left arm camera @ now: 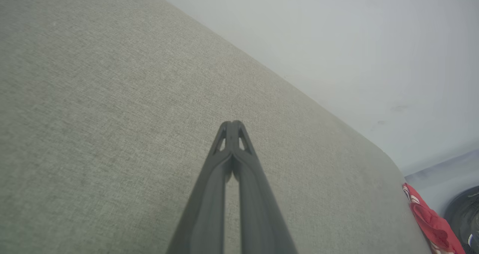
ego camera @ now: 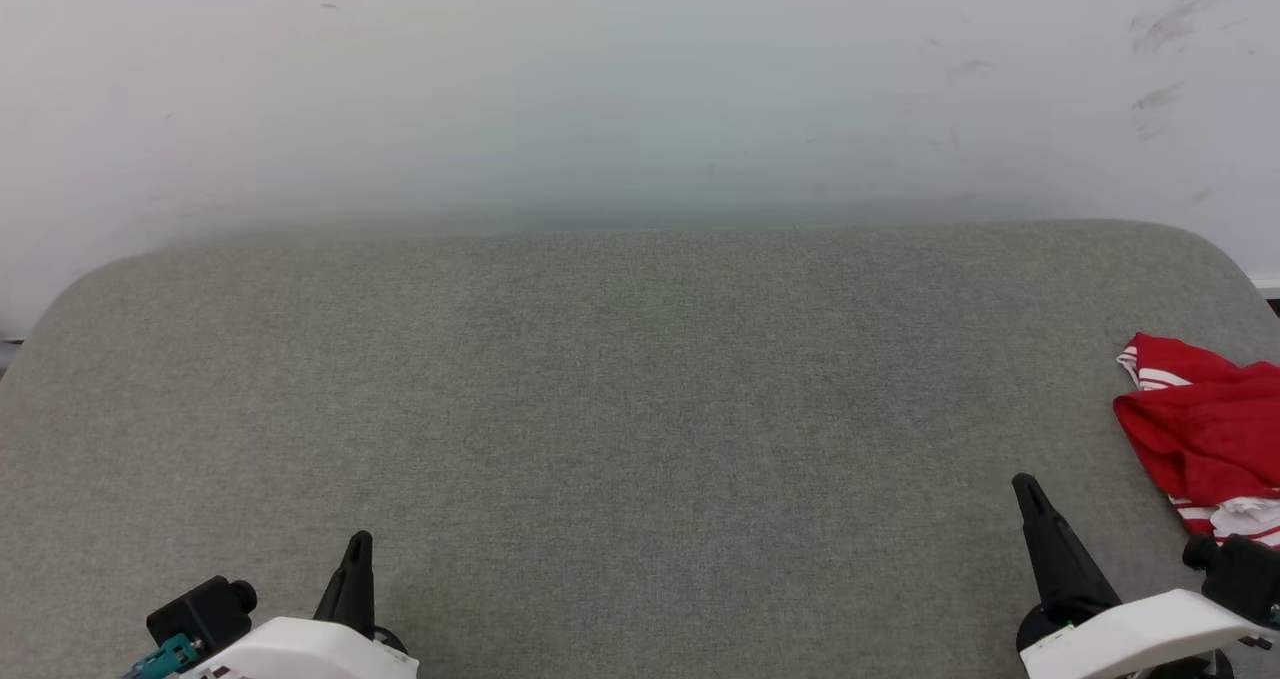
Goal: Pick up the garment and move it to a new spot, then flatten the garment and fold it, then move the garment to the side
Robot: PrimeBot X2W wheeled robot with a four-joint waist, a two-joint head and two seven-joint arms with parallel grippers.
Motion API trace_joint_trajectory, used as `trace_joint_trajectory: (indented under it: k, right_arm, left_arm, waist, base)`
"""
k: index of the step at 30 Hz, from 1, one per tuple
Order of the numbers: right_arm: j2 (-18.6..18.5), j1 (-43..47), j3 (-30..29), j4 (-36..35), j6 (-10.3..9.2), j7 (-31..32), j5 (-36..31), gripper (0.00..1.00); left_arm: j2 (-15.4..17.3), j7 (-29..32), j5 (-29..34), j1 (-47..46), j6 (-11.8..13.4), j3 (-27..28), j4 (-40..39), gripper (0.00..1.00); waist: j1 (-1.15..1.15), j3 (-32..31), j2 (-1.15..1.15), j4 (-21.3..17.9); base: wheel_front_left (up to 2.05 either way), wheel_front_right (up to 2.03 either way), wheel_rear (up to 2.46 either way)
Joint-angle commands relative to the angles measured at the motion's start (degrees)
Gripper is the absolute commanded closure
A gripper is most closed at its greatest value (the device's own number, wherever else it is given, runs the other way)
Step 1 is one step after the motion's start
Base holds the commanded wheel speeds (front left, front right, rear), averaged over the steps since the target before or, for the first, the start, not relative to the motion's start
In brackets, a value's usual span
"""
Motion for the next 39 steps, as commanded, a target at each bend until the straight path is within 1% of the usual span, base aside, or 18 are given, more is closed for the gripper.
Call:
trace_joint_trajectory:
  k: [1, 18, 39]
  right_arm:
    - [-0.6, -2.2, -0.2, -0.4, -0.01, 0.1, 2.0, 1.00]
    - [-0.8, -4.4, -0.7, 2.7, -0.02, 0.7, 15.6, 1.00]
    - [-0.8, -6.6, -1.5, 5.8, -0.03, 1.5, 29.2, 1.00]
  left_arm:
    - [-0.1, 0.4, -1.5, -1.6, -0.6, 0.8, -0.4, 1.00]
    - [-2.0, 3.7, -12.6, -3.3, -3.5, 4.1, 0.1, 1.00]
    - [-4.1, 7.2, -23.9, -5.2, -6.4, 7.5, 0.8, 1.00]
  waist:
    - [-0.01, 0.0, 0.00, 0.0]
    - [-0.01, 0.4, 0.00, 0.2]
    - [-0.01, 1.0, 0.00, 0.3]
  base:
    - [0.00, 0.00, 0.00]
    - [0.00, 0.00, 0.00]
    - [0.00, 0.00, 0.00]
